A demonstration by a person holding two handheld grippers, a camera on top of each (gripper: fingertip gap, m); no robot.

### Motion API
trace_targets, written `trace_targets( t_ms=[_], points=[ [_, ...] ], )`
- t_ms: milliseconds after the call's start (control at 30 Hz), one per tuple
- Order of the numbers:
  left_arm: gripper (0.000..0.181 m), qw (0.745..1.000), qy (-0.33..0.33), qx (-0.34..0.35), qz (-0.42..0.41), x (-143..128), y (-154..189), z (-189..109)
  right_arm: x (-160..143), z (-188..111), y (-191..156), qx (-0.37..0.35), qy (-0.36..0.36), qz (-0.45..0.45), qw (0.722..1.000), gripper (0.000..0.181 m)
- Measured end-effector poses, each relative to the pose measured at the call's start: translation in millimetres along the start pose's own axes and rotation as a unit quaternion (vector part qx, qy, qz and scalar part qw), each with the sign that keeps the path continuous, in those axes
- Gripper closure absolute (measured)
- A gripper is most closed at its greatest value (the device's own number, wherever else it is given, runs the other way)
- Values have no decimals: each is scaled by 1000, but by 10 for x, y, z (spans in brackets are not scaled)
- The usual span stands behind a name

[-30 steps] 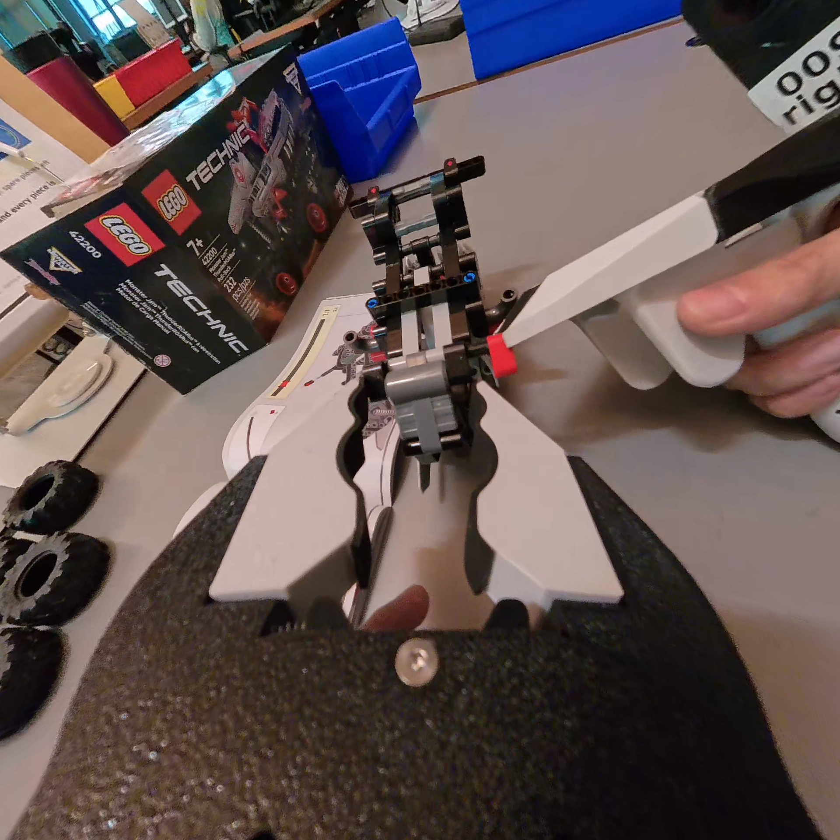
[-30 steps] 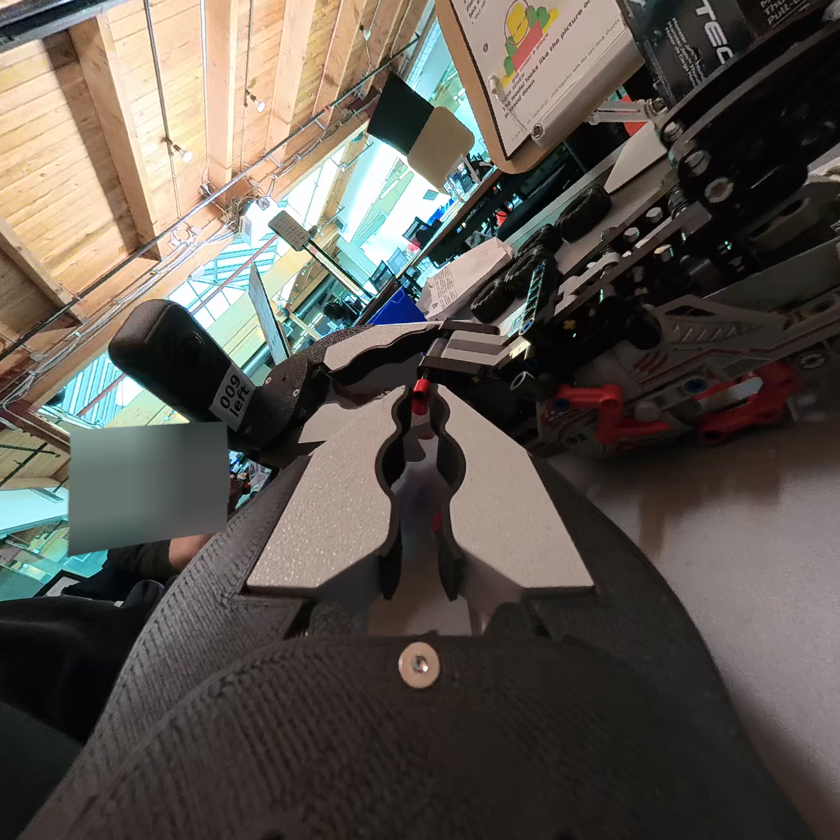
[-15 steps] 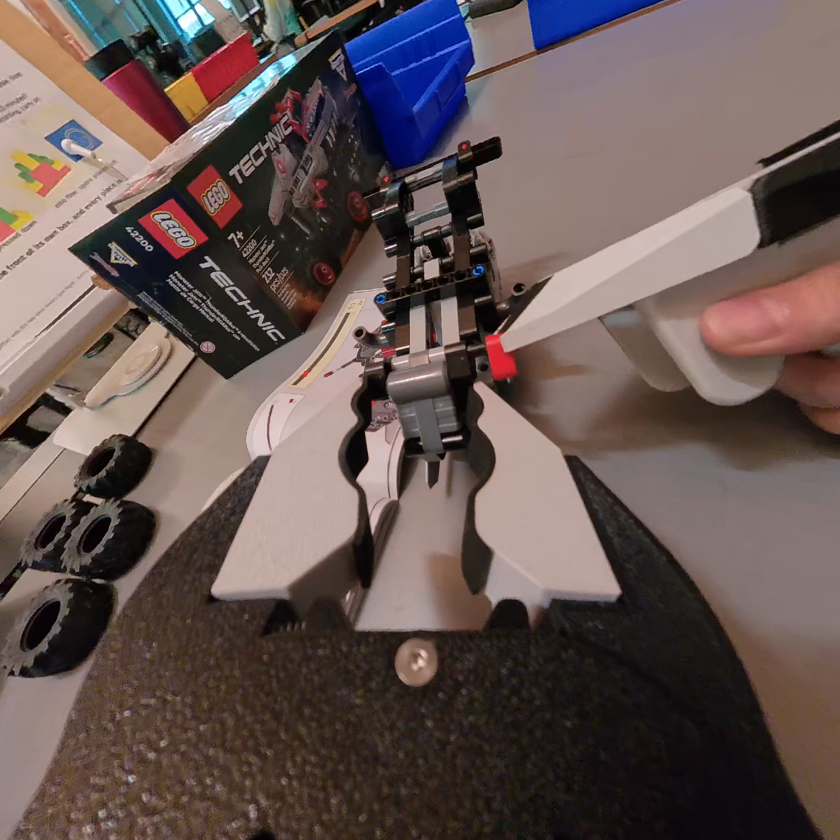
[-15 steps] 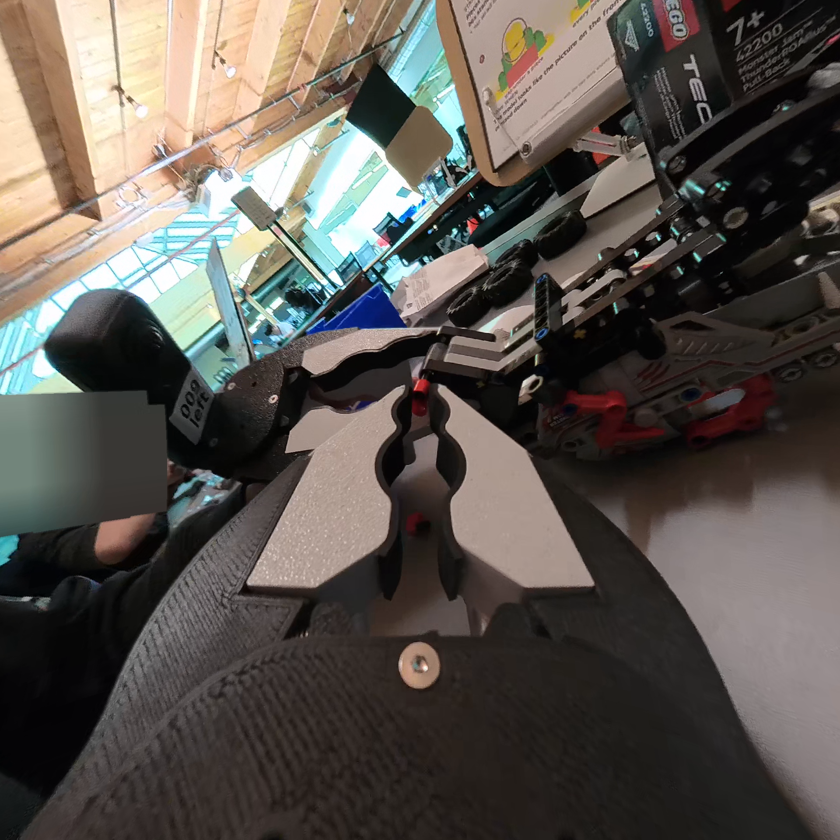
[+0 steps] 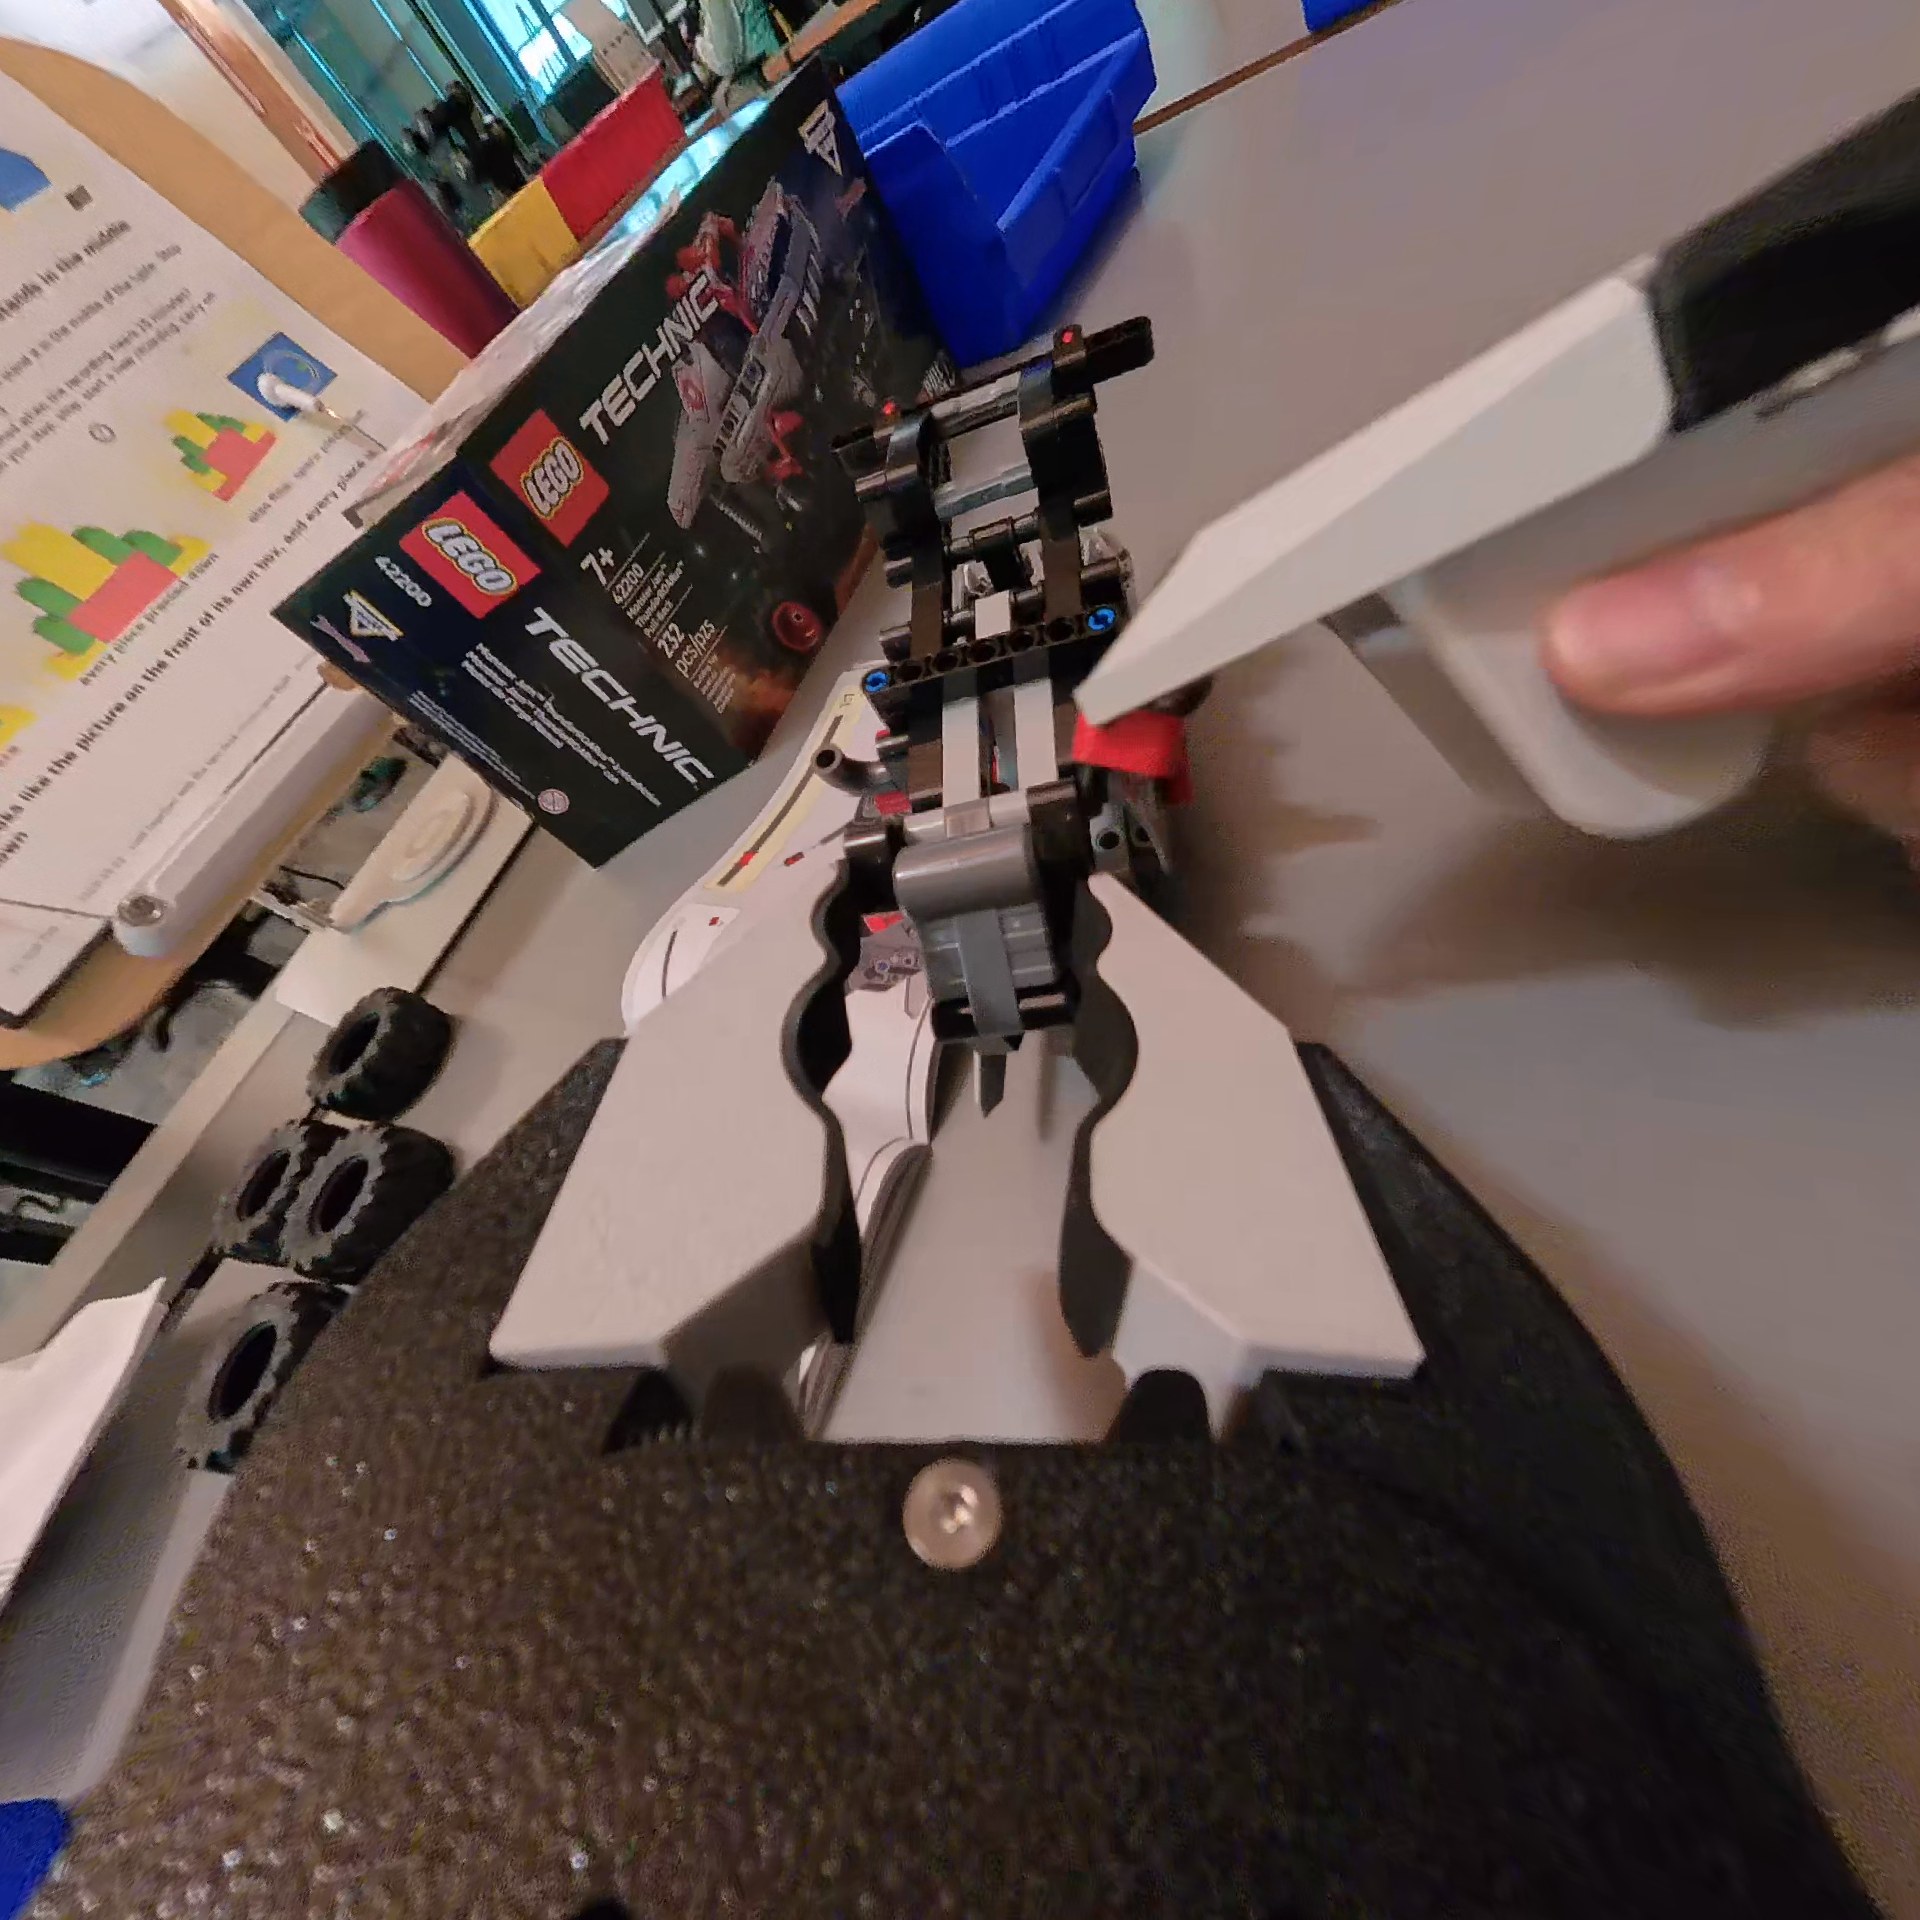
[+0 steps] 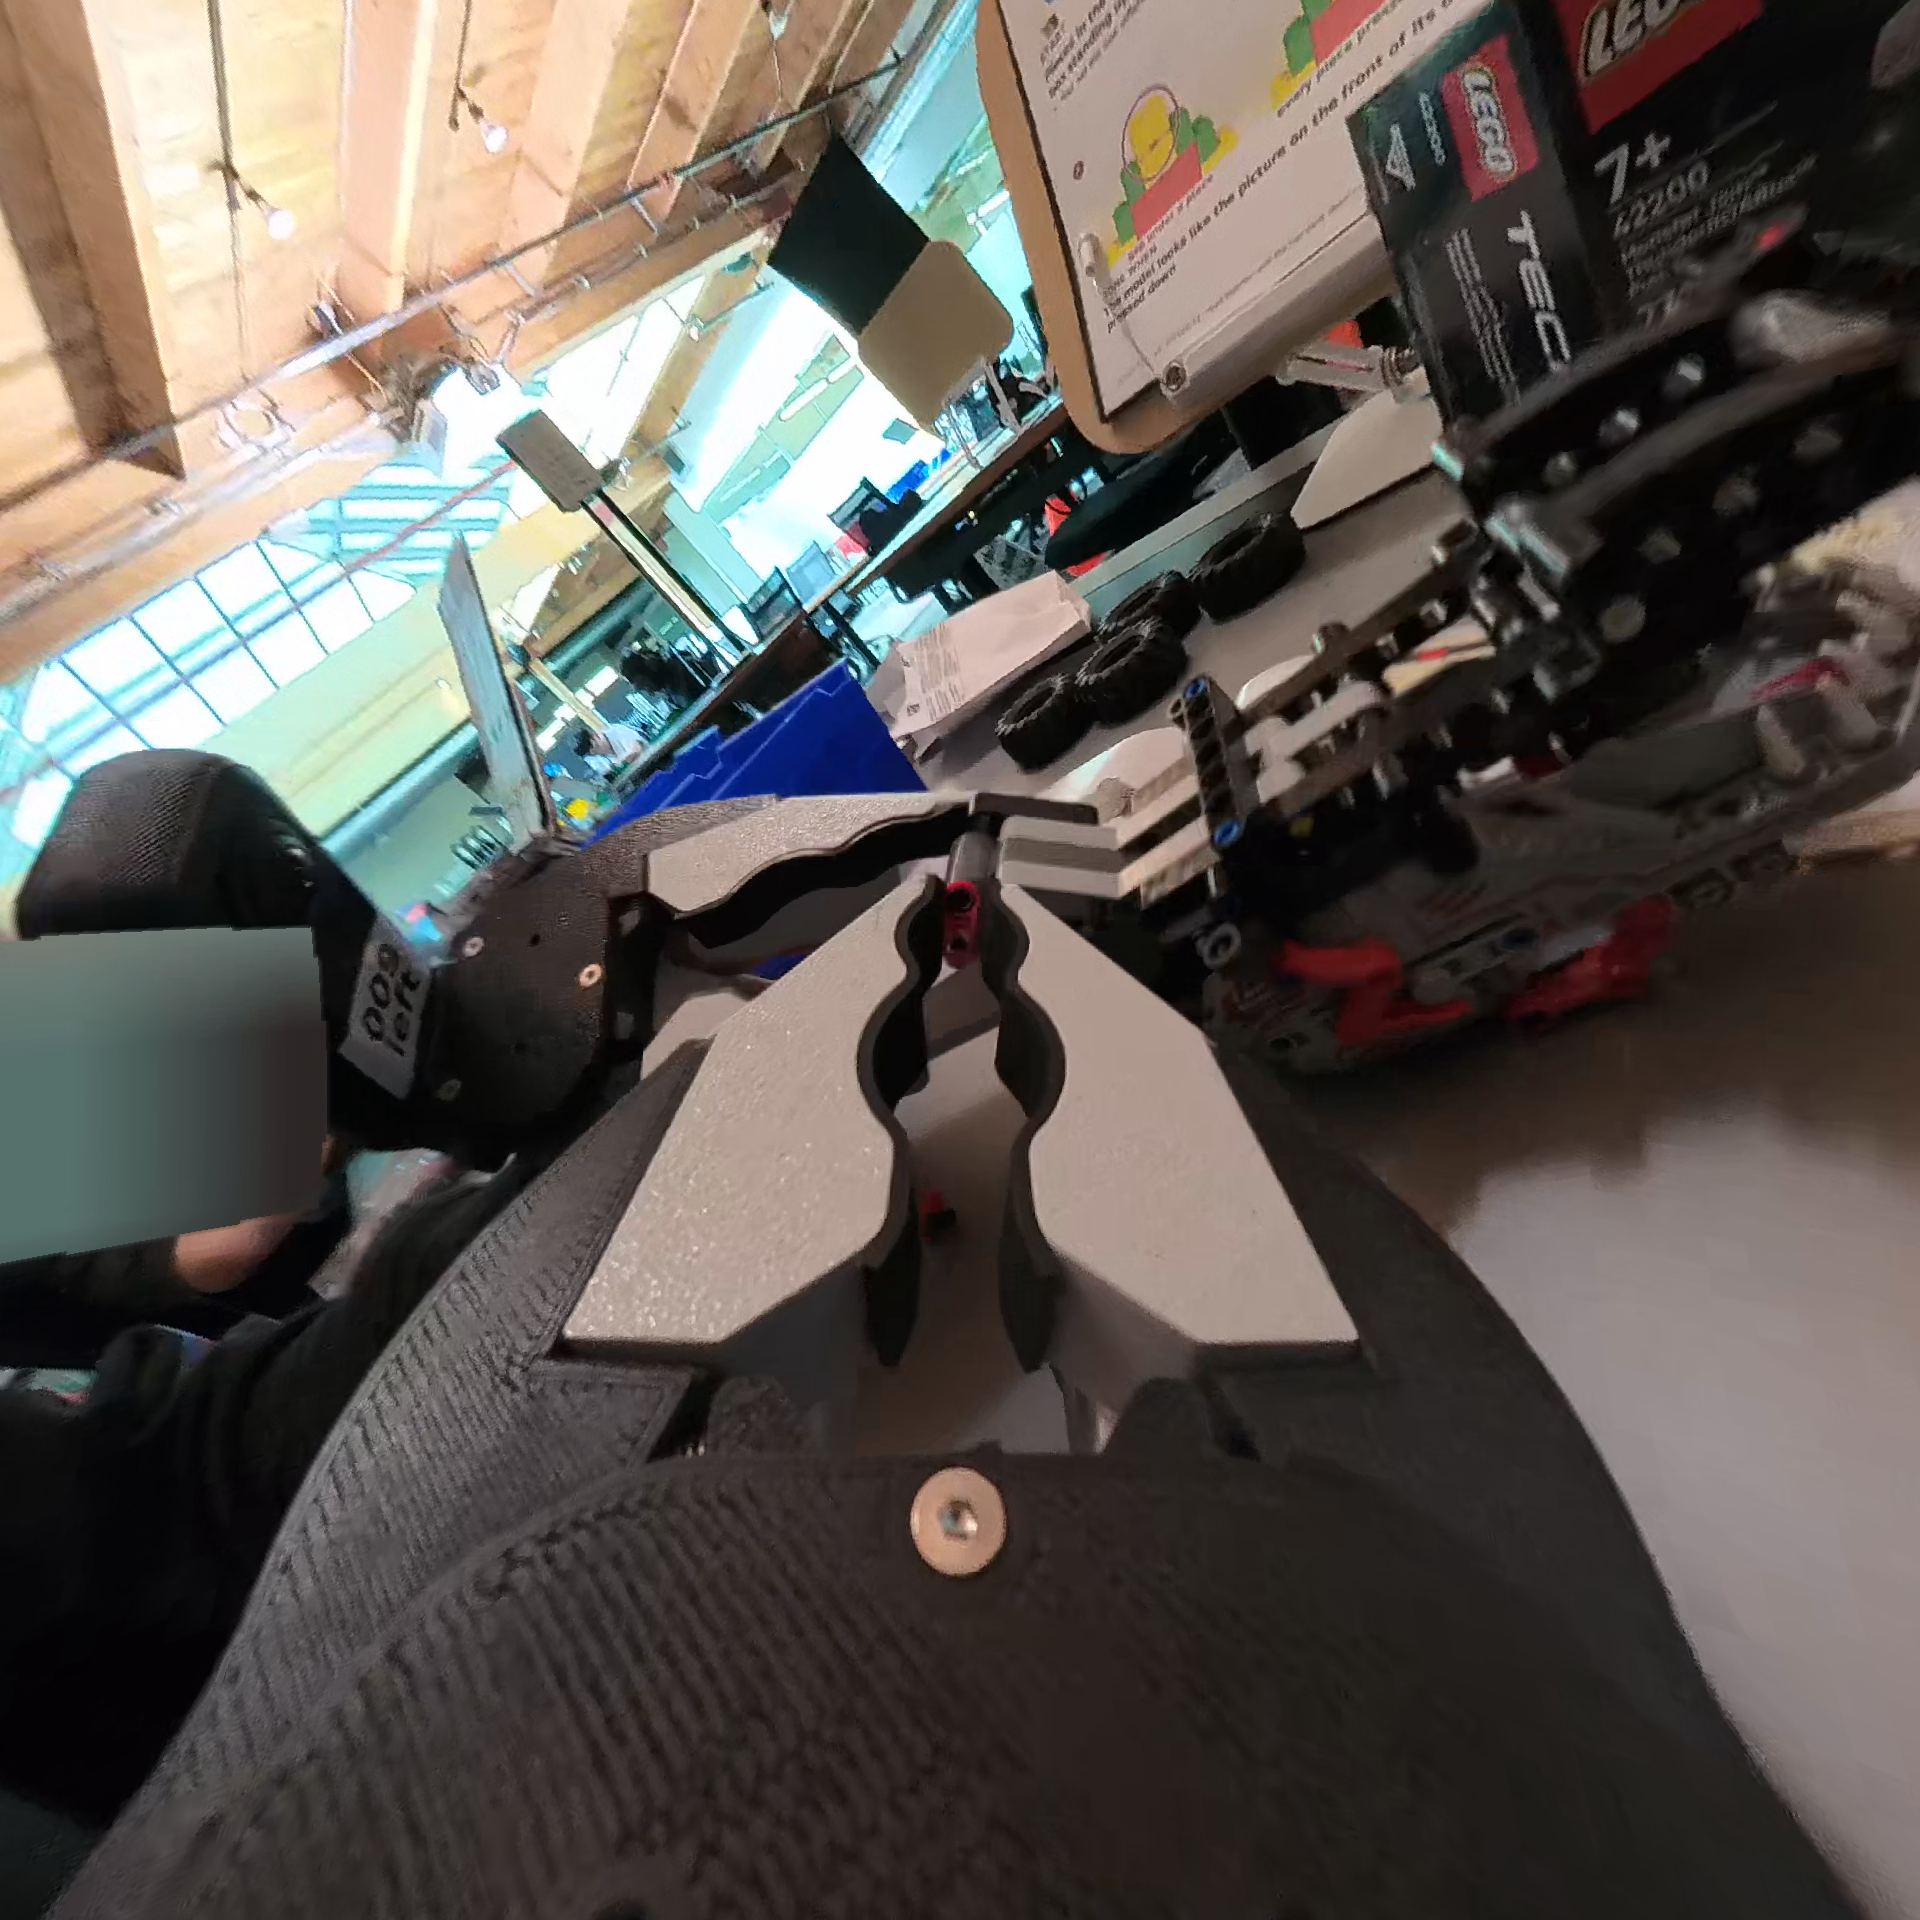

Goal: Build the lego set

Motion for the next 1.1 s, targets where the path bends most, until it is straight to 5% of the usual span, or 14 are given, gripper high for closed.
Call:
trace_targets(
  t_ms=[267,400,567,700,867,1100],
  points=[
    [143,1000,-1,14,2,52,90,17,-2,-38,42,-21,-15,-19,999,181],
    [143,1000,4,8,-8,18,69,14,-155,-258,185,-31,-157,-35,987,181],
    [142,1000,10,14,2,25,86,16,-50,-449,280,-67,-191,-107,973,181],
    [143,1000,16,11,5,18,85,17,-179,-323,257,-74,-310,-241,917,155],
    [143,998,37,-41,-20,22,71,-25,-432,-32,105,-46,-336,-276,899,149],
    [152,990,68,-91,-82,20,-250,-443,-584,-73,42,-33,-367,-285,885,149]
  ],
)
Point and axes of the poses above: each gripper's, where its closed fingertips meet, z out along the fingers, x out of its top, y = z × x across the jaws, the point moved 7 cm from there along -z, back along the fingers, and after that the axes turned 5 degrees about z, right-handed, at the moved point
